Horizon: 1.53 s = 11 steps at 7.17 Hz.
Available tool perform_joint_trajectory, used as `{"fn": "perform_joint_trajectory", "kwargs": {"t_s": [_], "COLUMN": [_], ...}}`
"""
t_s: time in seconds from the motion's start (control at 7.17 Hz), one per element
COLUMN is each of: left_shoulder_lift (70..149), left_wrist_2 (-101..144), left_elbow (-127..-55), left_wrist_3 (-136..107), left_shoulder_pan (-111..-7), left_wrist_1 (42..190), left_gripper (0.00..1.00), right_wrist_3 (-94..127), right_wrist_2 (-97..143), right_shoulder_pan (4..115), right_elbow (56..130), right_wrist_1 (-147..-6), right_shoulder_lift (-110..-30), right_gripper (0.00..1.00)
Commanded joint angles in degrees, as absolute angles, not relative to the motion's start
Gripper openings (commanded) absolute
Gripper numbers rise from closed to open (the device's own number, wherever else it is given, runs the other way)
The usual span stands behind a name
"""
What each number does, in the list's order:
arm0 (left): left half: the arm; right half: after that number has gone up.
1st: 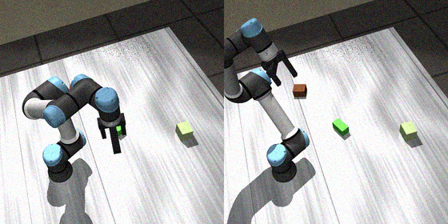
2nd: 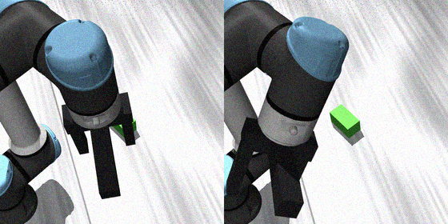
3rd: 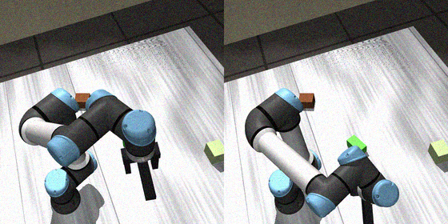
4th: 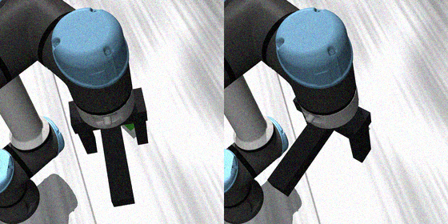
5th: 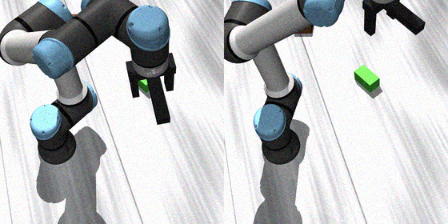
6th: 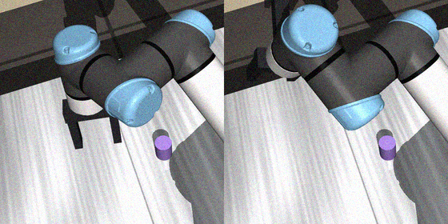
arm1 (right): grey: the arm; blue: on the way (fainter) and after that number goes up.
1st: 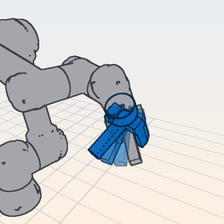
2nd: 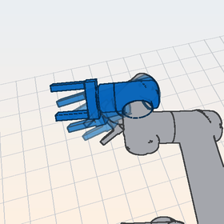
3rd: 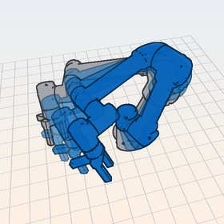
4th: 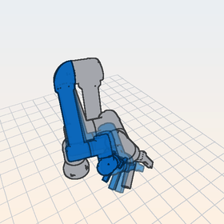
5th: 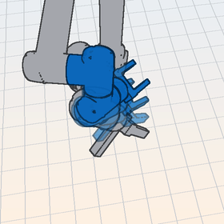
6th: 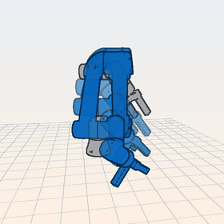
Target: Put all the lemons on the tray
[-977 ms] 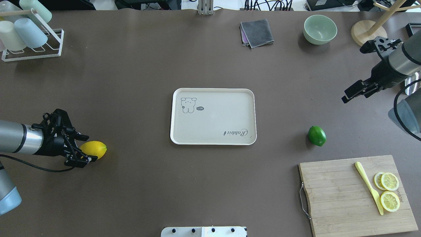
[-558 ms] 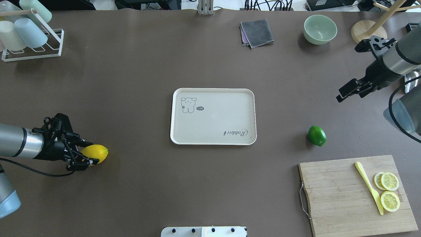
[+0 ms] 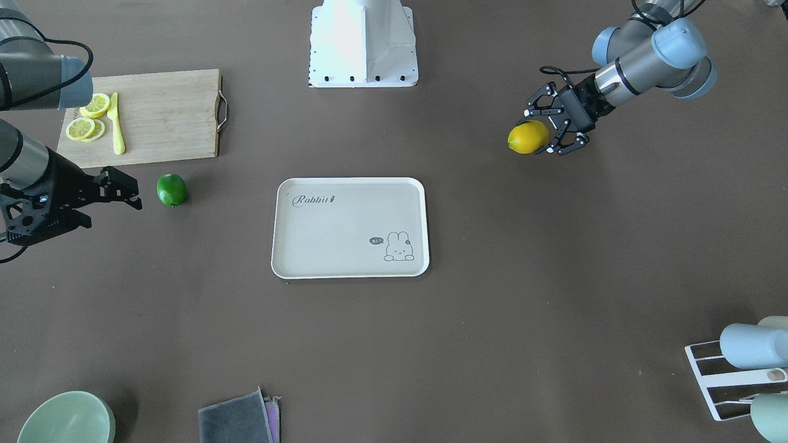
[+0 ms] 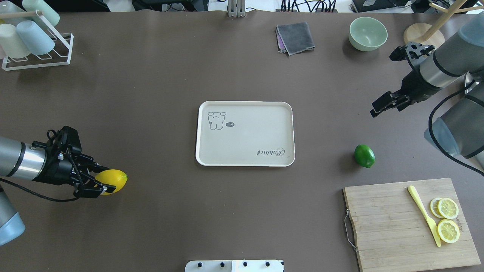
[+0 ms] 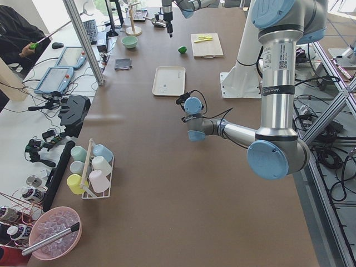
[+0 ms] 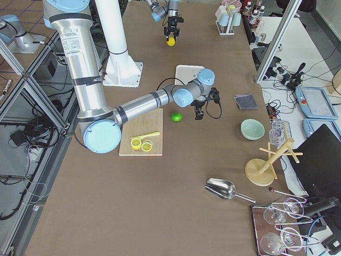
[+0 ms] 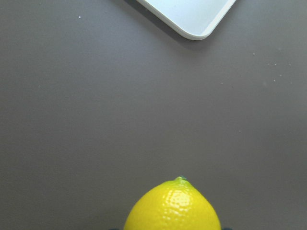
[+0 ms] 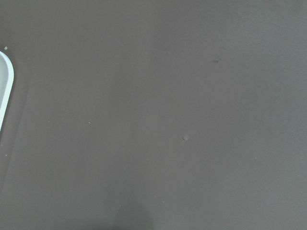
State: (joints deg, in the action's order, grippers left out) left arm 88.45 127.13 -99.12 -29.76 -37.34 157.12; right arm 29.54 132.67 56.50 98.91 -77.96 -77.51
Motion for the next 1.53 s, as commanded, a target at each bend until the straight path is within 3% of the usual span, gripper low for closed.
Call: {"fn": "perform_joint_trajectory", "kwargs": {"t_s": [0.0, 0.42, 0.84, 1.4], "left_shoulder_lift": [92.97, 102.44, 109.23, 110.65], "left_wrist_2": [127.44, 128.75, 128.41, 128.23], "left_elbow": [-99.32, -99.49, -99.14, -98.97], "left_wrist_3": [-30.59, -31.99, -48.96, -55.88], "left_shoulder_pan": [-39.01, -42.44, -42.63, -42.45], "left_wrist_1": [151.64, 140.23, 136.76, 136.67], "left_gripper": [0.00, 0.00, 0.00, 0.00], "right_wrist_3": [35.76, 40.58, 44.98, 49.57], "right_wrist_2": [127.55, 124.91, 122.79, 121.65], "right_shoulder_pan": [51.79, 48.09, 45.01, 40.53], "right_elbow": [98.79, 99.14, 99.67, 104.94], "right_wrist_1": [-73.75, -73.74, -73.65, -73.74], "right_shoulder_lift": [-77.52, -78.84, -80.06, -84.90], "right_gripper": [1.00, 1.00, 1.00, 1.00]}}
